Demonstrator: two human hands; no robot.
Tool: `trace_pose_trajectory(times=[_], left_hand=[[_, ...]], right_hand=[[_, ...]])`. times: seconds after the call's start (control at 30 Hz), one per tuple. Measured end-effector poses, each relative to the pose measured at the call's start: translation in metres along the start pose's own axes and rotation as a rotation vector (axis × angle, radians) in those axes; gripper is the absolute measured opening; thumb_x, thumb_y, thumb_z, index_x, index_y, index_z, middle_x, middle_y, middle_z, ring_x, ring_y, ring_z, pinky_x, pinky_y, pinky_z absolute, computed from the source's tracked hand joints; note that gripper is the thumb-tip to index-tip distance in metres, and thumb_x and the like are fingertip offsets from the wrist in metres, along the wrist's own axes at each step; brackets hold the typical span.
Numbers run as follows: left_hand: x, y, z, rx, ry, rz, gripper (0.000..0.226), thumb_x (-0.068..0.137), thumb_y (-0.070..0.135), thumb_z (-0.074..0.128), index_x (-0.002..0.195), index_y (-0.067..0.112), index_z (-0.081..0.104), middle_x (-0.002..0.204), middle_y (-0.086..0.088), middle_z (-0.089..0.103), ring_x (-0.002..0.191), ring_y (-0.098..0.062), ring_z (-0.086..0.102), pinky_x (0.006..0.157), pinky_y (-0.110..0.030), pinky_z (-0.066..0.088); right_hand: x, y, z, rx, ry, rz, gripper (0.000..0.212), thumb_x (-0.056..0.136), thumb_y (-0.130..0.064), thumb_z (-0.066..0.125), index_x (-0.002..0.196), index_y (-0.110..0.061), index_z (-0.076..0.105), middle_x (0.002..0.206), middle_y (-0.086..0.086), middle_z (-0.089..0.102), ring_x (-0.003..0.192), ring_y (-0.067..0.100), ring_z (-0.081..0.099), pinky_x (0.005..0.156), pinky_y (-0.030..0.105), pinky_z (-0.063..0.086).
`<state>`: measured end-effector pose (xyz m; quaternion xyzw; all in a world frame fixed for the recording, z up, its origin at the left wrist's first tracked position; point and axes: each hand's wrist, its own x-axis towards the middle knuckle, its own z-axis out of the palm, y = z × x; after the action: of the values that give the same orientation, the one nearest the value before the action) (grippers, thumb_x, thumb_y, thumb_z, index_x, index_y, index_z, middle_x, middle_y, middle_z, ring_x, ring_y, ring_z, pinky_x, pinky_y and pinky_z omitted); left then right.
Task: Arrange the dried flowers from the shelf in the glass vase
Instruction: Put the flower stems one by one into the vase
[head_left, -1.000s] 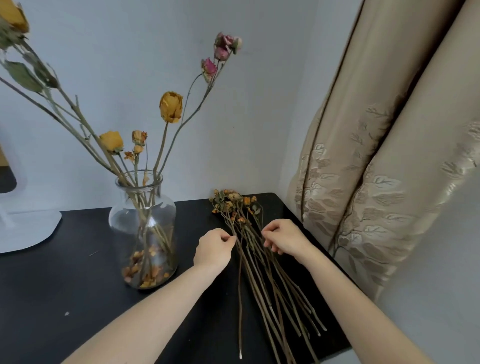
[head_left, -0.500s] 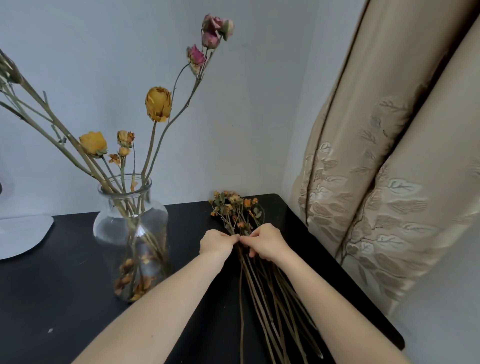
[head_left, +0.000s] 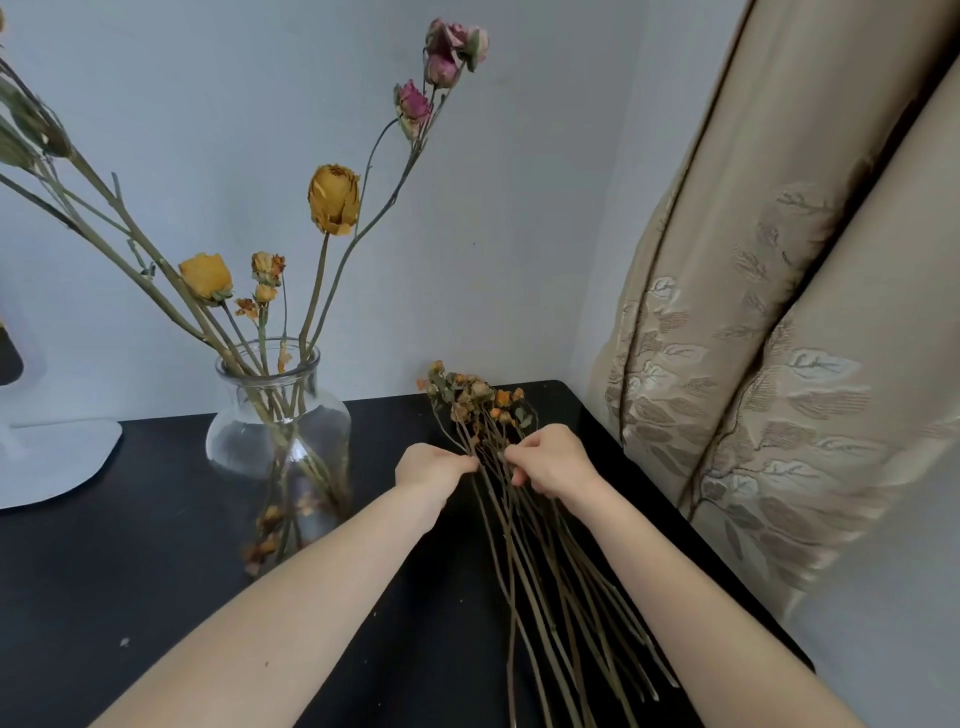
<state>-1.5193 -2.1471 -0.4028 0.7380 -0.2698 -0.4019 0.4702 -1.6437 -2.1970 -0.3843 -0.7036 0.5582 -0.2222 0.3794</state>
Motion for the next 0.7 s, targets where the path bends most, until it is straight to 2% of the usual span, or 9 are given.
trace_pose_trajectory(times=[0.03, 0.07, 0.23, 0.37, 0.43, 0.53, 0.6, 0.63, 0.7], left_hand=[[-0.001, 0.001, -0.001, 0.0, 0.007, 0.007, 0.023, 0.078, 0.02, 0.073, 0.096, 0.005, 0.068, 0.111, -0.016, 0.059, 0.107, -0.035, 0.059, 0.089, -0.044, 0.05], [-0.002, 0.001, -0.003, -0.007, 0.006, 0.018, 0.026, 0.078, 0.02, 0.073, 0.098, 0.004, 0.068, 0.113, -0.018, 0.059, 0.116, -0.037, 0.053, 0.096, -0.046, 0.045], [-0.007, 0.009, -0.006, -0.033, -0.003, 0.026, 0.032, 0.077, 0.022, 0.075, 0.102, 0.003, 0.066, 0.116, -0.019, 0.061, 0.121, -0.037, 0.048, 0.099, -0.044, 0.042], [-0.014, 0.018, -0.007, 0.015, -0.014, 0.103, 0.019, 0.081, 0.022, 0.07, 0.091, 0.006, 0.071, 0.115, -0.018, 0.061, 0.12, -0.04, 0.047, 0.098, -0.047, 0.042], [-0.017, 0.018, -0.008, 0.044, -0.012, 0.143, 0.014, 0.082, 0.02, 0.068, 0.086, 0.007, 0.072, 0.107, -0.016, 0.066, 0.118, -0.043, 0.047, 0.095, -0.049, 0.045], [-0.019, 0.01, -0.008, 0.096, 0.0, 0.134, 0.019, 0.082, 0.02, 0.068, 0.092, 0.004, 0.072, 0.099, -0.014, 0.067, 0.11, -0.042, 0.054, 0.088, -0.048, 0.049], [-0.016, 0.002, -0.008, 0.143, 0.013, 0.106, 0.02, 0.081, 0.019, 0.068, 0.093, 0.003, 0.07, 0.1, -0.018, 0.066, 0.088, -0.034, 0.064, 0.072, -0.045, 0.052], [-0.015, -0.002, -0.008, 0.163, 0.01, 0.096, 0.02, 0.081, 0.018, 0.068, 0.093, 0.002, 0.069, 0.099, -0.016, 0.066, 0.076, -0.028, 0.062, 0.064, -0.039, 0.05], [-0.011, -0.008, -0.01, 0.185, 0.003, 0.081, 0.02, 0.081, 0.017, 0.068, 0.093, 0.001, 0.067, 0.095, -0.01, 0.062, 0.074, -0.025, 0.059, 0.066, -0.034, 0.048]], right_hand=[[-0.001, -0.001, -0.002, 0.011, 0.008, 0.002, 0.031, 0.086, -0.014, 0.057, 0.056, -0.01, 0.066, 0.055, -0.002, 0.062, 0.046, 0.003, 0.044, 0.051, 0.019, 0.035], [-0.002, -0.002, -0.004, 0.019, 0.015, 0.004, 0.03, 0.086, -0.014, 0.057, 0.058, -0.009, 0.067, 0.055, -0.002, 0.062, 0.045, 0.003, 0.044, 0.051, 0.019, 0.035], [-0.006, -0.005, -0.016, 0.033, 0.039, 0.003, 0.034, 0.087, -0.015, 0.056, 0.054, -0.01, 0.063, 0.041, -0.005, 0.054, 0.026, 0.002, 0.036, 0.039, 0.015, 0.03], [-0.01, -0.006, -0.025, 0.092, 0.021, 0.019, 0.036, 0.087, -0.015, 0.055, 0.052, -0.009, 0.058, 0.03, -0.008, 0.044, 0.022, 0.003, 0.03, 0.029, 0.013, 0.026], [-0.012, -0.004, -0.026, 0.115, 0.011, 0.032, 0.035, 0.087, -0.014, 0.055, 0.053, -0.009, 0.059, 0.031, -0.007, 0.044, 0.023, 0.003, 0.03, 0.029, 0.013, 0.026], [-0.013, -0.001, -0.023, 0.099, 0.006, 0.061, 0.032, 0.087, -0.015, 0.056, 0.056, -0.008, 0.061, 0.04, -0.002, 0.048, 0.024, 0.004, 0.029, 0.03, 0.015, 0.026], [-0.013, 0.001, -0.022, 0.087, -0.004, 0.078, 0.032, 0.086, -0.015, 0.056, 0.055, -0.008, 0.06, 0.037, -0.003, 0.047, 0.024, 0.005, 0.028, 0.031, 0.014, 0.025], [-0.013, 0.002, -0.022, 0.091, -0.012, 0.084, 0.033, 0.086, -0.014, 0.056, 0.054, -0.008, 0.06, 0.033, -0.005, 0.045, 0.023, 0.005, 0.028, 0.031, 0.014, 0.025], [-0.012, 0.004, -0.024, 0.117, -0.023, 0.09, 0.031, 0.086, -0.013, 0.056, 0.056, -0.007, 0.06, 0.032, -0.006, 0.046, 0.023, 0.004, 0.028, 0.03, 0.014, 0.025]])
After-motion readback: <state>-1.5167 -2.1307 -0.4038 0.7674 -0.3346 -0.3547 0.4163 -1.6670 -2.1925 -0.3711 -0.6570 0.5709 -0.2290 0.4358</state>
